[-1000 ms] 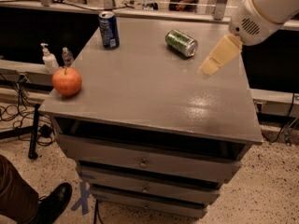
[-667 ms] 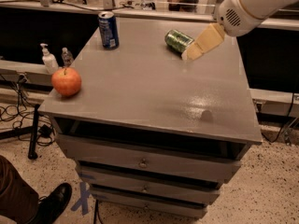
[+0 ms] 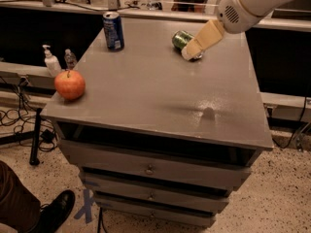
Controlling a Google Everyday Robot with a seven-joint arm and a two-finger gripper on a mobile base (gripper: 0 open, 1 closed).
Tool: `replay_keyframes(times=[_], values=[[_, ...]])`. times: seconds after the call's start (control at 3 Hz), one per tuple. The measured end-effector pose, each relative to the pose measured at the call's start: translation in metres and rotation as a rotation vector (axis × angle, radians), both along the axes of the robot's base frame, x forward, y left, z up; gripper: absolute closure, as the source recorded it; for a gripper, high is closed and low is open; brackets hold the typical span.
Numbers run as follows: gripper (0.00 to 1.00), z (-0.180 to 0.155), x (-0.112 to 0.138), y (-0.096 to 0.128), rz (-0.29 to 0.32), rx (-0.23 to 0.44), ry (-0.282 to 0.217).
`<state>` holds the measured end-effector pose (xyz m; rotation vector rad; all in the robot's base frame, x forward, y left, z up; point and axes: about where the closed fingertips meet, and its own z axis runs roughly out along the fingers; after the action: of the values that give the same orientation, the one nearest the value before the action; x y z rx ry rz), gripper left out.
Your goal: Place green can upright
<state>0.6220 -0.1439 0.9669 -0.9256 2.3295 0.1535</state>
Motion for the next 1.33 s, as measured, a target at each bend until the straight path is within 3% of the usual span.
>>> replay_keyframes(times=[1.0,1.33], values=[[0.0,-0.028,0.118,0.049,-0.08,0.033,-0.004],[0.0,-0.049,0.149,0.053,-0.095,0.016,0.001]])
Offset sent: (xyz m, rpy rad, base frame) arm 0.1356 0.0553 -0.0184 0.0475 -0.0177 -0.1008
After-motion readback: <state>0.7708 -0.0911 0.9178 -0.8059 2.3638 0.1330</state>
